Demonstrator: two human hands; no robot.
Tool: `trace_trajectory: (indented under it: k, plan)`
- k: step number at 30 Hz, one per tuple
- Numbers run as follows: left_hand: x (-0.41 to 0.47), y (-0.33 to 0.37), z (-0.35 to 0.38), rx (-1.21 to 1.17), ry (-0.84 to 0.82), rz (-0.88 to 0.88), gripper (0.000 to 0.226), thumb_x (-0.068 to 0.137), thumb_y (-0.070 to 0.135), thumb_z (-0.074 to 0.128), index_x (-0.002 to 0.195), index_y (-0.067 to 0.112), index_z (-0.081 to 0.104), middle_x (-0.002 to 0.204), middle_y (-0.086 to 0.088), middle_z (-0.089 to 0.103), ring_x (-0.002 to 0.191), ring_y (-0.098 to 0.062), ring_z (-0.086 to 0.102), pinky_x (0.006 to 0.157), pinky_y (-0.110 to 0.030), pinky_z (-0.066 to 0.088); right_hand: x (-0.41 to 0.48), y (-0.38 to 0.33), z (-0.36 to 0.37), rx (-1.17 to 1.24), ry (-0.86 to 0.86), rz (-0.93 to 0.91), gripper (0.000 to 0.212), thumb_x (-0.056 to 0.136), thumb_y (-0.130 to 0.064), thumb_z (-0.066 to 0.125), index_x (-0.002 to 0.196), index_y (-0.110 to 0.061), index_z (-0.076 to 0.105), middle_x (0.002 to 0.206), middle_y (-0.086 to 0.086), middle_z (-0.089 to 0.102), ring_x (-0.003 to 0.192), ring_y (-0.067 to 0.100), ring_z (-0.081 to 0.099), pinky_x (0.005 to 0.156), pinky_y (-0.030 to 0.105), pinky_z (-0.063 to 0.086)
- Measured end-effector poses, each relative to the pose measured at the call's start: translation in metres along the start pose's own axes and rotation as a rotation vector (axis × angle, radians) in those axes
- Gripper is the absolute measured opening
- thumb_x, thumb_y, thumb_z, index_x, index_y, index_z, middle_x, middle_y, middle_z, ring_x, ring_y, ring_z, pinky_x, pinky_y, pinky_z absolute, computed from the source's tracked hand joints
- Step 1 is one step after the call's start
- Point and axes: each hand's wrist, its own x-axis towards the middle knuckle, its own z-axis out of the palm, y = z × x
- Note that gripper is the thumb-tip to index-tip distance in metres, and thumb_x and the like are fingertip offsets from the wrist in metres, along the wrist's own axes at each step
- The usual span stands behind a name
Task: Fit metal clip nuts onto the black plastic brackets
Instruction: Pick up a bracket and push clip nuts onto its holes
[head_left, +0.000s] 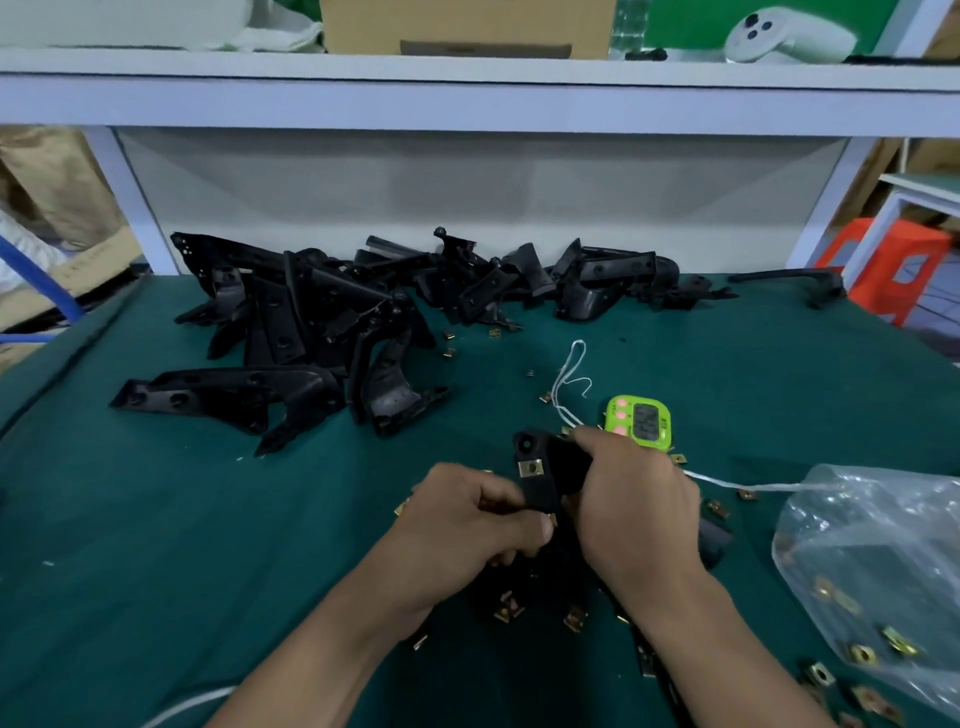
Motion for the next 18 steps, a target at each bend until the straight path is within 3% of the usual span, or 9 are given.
trace_trajectory:
  k: [3, 9, 13, 16, 18]
  plan:
    - [0.0, 0.0, 0.001, -0.04, 0.0, 0.007, 0.023, 0.08, 0.021, 0.077, 0.069, 0.002, 0.07, 0.061, -0.003, 0.06, 0.059, -0.012, 0.047, 0.057, -0.021, 0.038, -0.001, 0.002, 0.001, 0.083, -0.03, 0.039, 0.018, 0.07, -0.021, 0.065, 0.082, -0.024, 0.052, 0.058, -0.003, 0.053, 0.062, 0.031, 0.053, 0.054, 0.033, 0.032]
    - [0.001, 0.004, 0.004, -0.089, 0.067, -0.005, 0.015, 0.086, 0.011, 0.077, 0.072, 0.014, 0.078, 0.064, -0.001, 0.065, 0.06, -0.01, 0.052, 0.057, -0.017, 0.042, 0.003, 0.005, -0.005, 0.121, -0.038, 0.103, 0.024, 0.073, -0.03, 0.073, 0.091, -0.029, 0.058, 0.058, -0.01, 0.044, 0.065, 0.031, 0.051, 0.06, 0.032, 0.034]
    - [0.004, 0.003, -0.01, -0.15, 0.252, -0.04, 0.011, 0.083, 0.013, 0.076, 0.073, 0.015, 0.08, 0.071, -0.001, 0.071, 0.062, -0.008, 0.056, 0.057, -0.016, 0.045, 0.007, 0.012, -0.009, 0.097, -0.029, 0.177, 0.03, 0.078, -0.034, 0.075, 0.105, -0.031, 0.064, 0.07, -0.001, 0.054, 0.069, 0.031, 0.047, 0.062, 0.033, 0.036]
    - [0.007, 0.0, -0.022, -0.006, 0.464, -0.044, 0.012, 0.084, 0.021, 0.073, 0.074, 0.025, 0.079, 0.062, 0.008, 0.065, 0.056, -0.004, 0.051, 0.055, -0.016, 0.043, 0.008, 0.014, -0.011, 0.093, -0.034, 0.197, 0.028, 0.079, -0.033, 0.074, 0.105, -0.029, 0.065, 0.078, 0.005, 0.063, 0.071, 0.03, 0.042, 0.063, 0.034, 0.035]
    - [0.007, -0.004, -0.027, 0.175, 0.5, -0.021, 0.018, 0.086, 0.024, 0.071, 0.075, 0.037, 0.077, 0.057, 0.013, 0.064, 0.049, 0.0, 0.048, 0.048, -0.011, 0.039, 0.007, 0.013, -0.011, 0.099, -0.038, 0.19, 0.023, 0.08, -0.032, 0.073, 0.101, -0.027, 0.064, 0.074, 0.003, 0.058, 0.07, 0.031, 0.042, 0.063, 0.034, 0.035]
